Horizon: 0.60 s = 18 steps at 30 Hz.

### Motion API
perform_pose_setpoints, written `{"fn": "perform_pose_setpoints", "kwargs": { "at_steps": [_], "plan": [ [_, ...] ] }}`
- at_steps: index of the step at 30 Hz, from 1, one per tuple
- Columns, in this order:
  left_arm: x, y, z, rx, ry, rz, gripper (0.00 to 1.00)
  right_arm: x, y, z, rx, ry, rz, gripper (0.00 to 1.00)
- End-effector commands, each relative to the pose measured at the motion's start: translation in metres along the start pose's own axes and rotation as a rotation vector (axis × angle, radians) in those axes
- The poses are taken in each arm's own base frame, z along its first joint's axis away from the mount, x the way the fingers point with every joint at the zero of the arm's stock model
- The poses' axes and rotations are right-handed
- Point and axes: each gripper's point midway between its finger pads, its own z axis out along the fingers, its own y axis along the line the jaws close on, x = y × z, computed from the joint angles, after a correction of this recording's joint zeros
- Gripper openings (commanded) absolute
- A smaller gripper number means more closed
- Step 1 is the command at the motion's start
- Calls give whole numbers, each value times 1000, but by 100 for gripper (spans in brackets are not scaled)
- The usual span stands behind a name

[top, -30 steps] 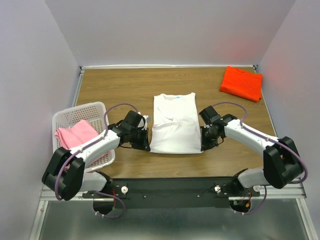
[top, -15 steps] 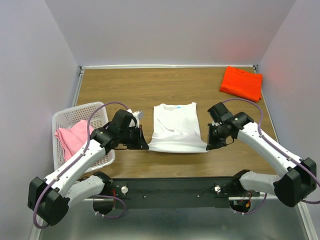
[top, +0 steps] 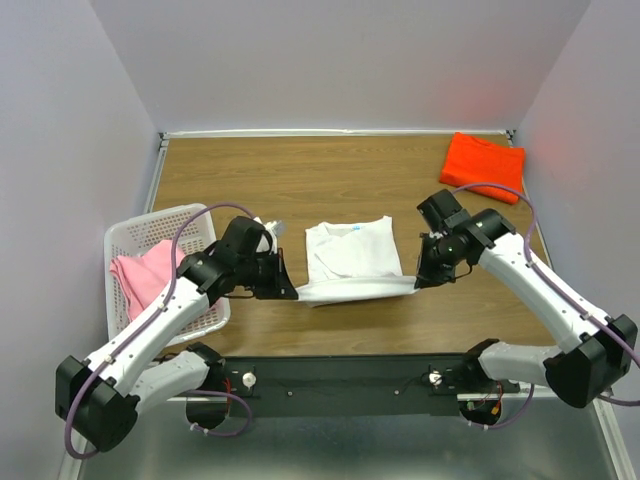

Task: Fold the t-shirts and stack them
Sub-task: Fold the tshirt

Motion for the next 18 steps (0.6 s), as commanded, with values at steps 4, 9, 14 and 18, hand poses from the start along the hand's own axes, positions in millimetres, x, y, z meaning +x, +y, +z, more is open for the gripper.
{"fn": "perform_pose_setpoints", "kwargs": {
  "at_steps": [4,9,14,18],
  "plan": [
    [-20,4,4,-20,-8,32,0,-36,-9,4,157,-87,20,1],
    [-35,9,11,-23,-6,43,0,-64,-1,8,207,-129,-8,0],
    [-51,17,17,-29,-13,50,0,-86,2,13,254,-166,-39,0],
    [-67,22,24,-35,-12,55,0,-104,6,19,284,-186,-64,0]
  ]
}}
